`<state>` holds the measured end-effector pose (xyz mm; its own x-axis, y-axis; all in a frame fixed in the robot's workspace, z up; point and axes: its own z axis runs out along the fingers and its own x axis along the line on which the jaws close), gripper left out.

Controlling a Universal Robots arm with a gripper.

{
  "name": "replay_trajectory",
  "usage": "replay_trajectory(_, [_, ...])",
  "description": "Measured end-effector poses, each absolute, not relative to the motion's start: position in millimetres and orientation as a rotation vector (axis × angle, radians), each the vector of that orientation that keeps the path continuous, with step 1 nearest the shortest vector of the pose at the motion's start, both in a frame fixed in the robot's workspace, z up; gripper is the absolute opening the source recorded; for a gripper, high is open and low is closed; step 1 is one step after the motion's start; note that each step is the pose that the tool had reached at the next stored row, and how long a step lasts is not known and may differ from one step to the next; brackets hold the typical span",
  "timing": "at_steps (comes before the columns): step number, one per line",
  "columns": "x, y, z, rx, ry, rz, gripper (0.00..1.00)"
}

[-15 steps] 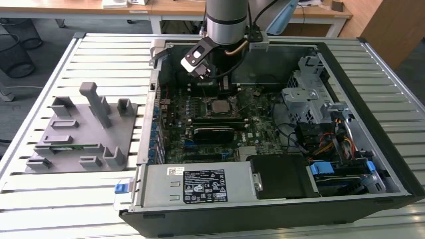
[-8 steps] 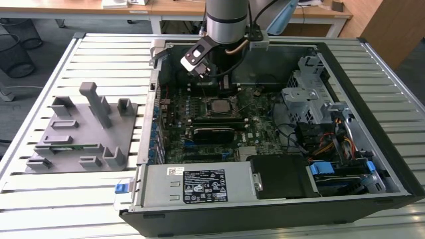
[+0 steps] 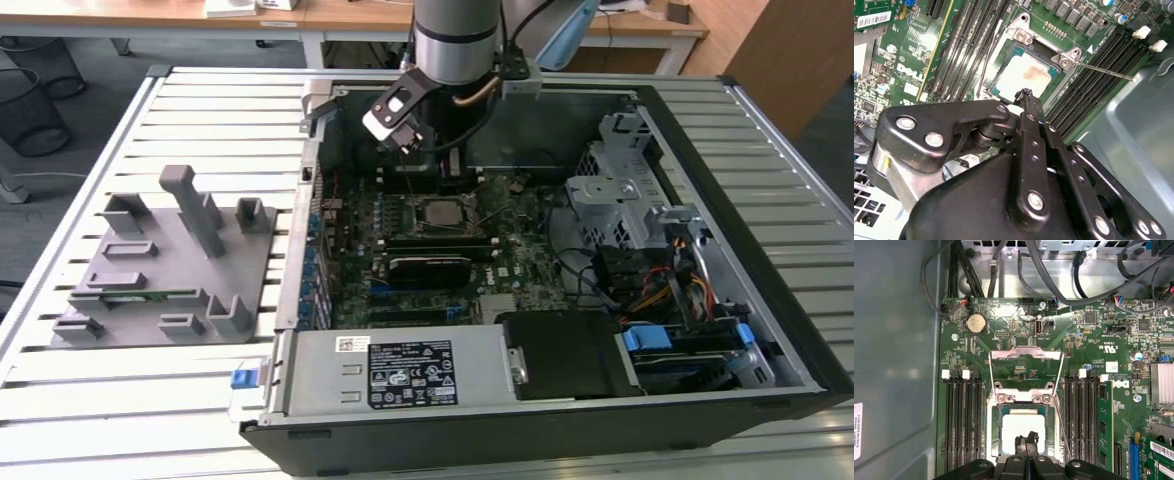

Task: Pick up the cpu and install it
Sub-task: 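Close the cpu cover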

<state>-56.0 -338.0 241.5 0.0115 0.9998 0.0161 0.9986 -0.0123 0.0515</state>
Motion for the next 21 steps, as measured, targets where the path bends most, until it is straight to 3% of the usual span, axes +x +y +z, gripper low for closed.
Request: replay_trajectory(21, [-56.0,-337.9,251.8,2.216,2.190,0.075,0.11])
